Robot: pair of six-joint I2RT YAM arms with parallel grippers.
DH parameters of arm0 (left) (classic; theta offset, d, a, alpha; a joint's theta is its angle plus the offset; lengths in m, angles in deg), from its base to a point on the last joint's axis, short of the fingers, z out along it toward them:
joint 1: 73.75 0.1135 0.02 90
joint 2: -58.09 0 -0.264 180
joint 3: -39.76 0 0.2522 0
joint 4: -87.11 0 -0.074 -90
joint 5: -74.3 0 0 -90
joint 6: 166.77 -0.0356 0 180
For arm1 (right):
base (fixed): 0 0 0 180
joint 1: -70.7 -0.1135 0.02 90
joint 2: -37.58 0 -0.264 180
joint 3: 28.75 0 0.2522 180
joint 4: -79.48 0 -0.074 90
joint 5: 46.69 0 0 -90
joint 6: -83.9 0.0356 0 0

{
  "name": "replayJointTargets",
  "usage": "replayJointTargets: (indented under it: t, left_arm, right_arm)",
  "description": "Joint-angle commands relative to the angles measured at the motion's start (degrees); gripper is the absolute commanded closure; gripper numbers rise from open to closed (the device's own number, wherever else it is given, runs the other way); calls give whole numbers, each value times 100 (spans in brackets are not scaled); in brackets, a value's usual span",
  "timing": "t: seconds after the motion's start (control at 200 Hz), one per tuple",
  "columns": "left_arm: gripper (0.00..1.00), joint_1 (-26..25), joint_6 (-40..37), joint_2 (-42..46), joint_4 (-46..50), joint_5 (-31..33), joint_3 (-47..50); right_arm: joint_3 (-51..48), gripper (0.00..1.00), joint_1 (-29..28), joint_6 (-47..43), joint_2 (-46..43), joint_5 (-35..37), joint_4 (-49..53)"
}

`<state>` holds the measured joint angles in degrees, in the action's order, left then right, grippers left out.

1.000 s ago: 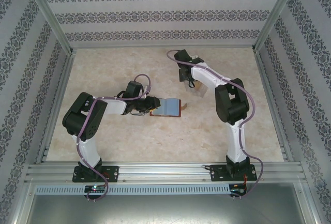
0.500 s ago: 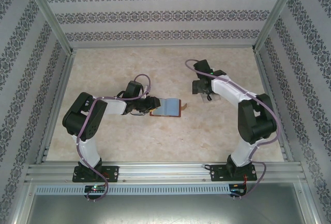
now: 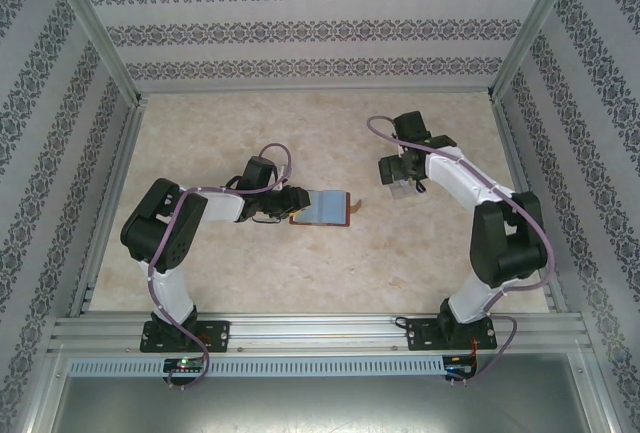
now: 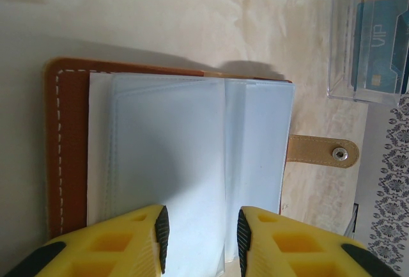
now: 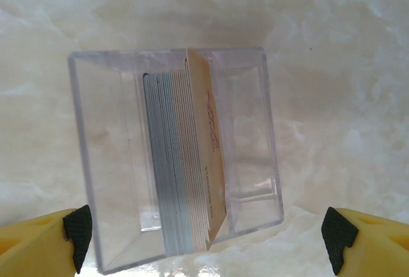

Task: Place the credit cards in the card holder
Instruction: Rotate the storage box at the top-right of the table, then pick up the credit card from the storage box.

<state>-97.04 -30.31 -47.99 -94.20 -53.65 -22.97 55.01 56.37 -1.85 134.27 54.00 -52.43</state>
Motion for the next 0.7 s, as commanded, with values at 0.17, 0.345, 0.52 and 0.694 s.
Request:
replayJointTargets:
  t: [0.17, 0.345, 0.52, 0.694]
  left_arm:
    - [63, -114, -84, -158, 334, 194, 234]
    - [63, -139, -56, -193, 321, 218, 248]
    - [63, -144, -45, -166, 352, 248, 239]
    - [63, -159, -52, -131, 384, 275, 255]
  right_arm:
    - [386, 16, 198, -264, 478, 597, 276]
    - [511, 16, 189, -249, 495, 493, 250]
    - [621, 16, 196, -285, 684, 696, 317]
    - [581, 27, 180, -313, 677, 807, 286]
